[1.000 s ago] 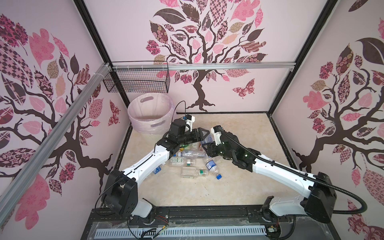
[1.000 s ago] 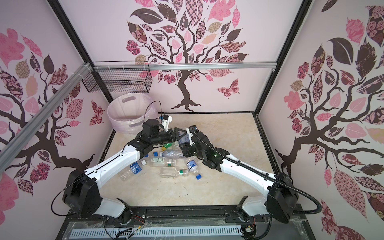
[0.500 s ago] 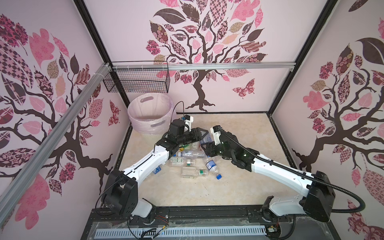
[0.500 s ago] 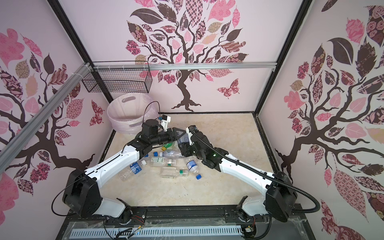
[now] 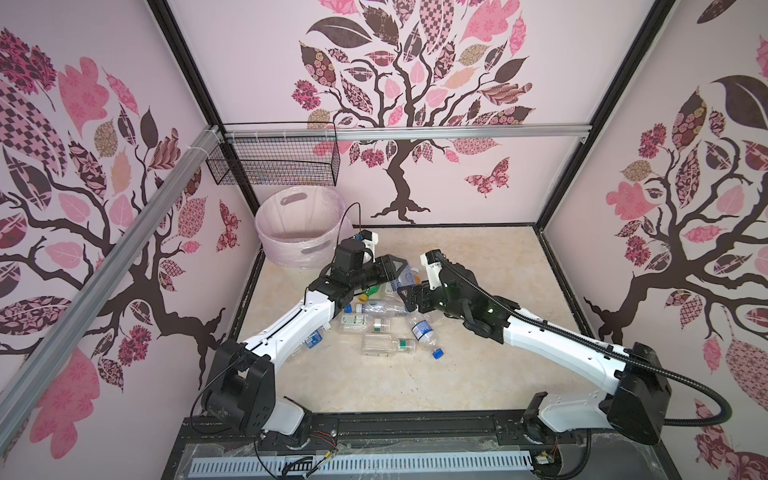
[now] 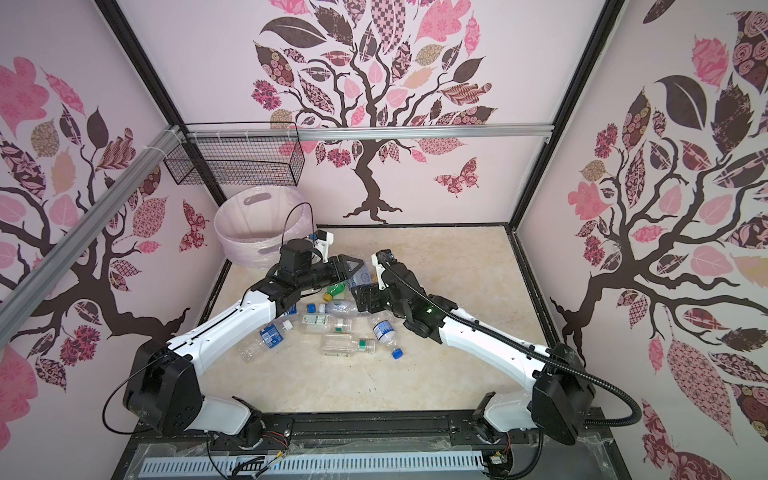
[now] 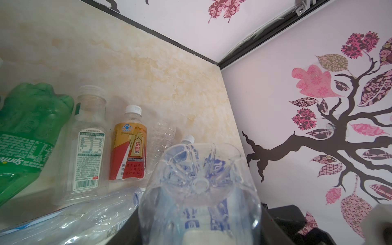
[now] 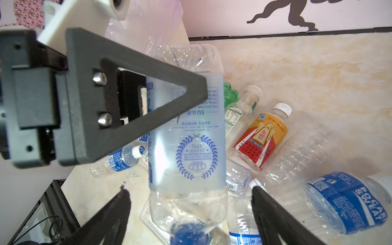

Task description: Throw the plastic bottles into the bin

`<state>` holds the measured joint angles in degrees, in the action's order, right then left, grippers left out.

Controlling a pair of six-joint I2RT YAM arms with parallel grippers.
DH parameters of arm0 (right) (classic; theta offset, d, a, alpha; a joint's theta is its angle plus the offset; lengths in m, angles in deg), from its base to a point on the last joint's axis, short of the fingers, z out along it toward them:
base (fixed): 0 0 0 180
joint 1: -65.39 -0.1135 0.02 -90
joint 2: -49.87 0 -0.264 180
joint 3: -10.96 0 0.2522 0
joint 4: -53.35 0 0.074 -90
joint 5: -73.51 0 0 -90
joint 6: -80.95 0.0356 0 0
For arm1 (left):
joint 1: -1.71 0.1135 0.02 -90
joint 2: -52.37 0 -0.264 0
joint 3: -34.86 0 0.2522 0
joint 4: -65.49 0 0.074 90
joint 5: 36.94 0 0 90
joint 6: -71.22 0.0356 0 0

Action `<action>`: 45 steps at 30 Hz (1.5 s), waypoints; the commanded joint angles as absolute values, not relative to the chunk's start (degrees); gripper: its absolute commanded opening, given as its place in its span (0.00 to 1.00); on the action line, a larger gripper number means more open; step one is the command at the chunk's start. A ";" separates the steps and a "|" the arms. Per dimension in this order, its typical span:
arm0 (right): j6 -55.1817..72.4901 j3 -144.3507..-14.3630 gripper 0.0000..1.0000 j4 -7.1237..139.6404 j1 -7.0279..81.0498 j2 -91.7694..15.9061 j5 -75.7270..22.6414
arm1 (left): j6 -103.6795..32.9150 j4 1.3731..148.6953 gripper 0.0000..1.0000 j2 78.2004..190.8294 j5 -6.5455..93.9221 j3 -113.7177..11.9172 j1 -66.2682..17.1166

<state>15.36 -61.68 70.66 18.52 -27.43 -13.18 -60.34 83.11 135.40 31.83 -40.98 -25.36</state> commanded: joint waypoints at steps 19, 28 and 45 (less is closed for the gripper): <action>5.55 -85.48 1.00 83.08 18.11 -27.12 -12.25 | -42.15 103.85 0.49 131.38 53.19 -65.58 -21.39; 5.18 -101.25 1.00 83.88 18.09 -38.82 -18.13 | -30.69 102.62 0.50 131.74 72.37 -75.06 -21.14; 4.63 -136.34 0.99 93.40 18.05 -60.67 -24.14 | -7.73 91.31 0.49 134.98 83.40 -92.49 -19.50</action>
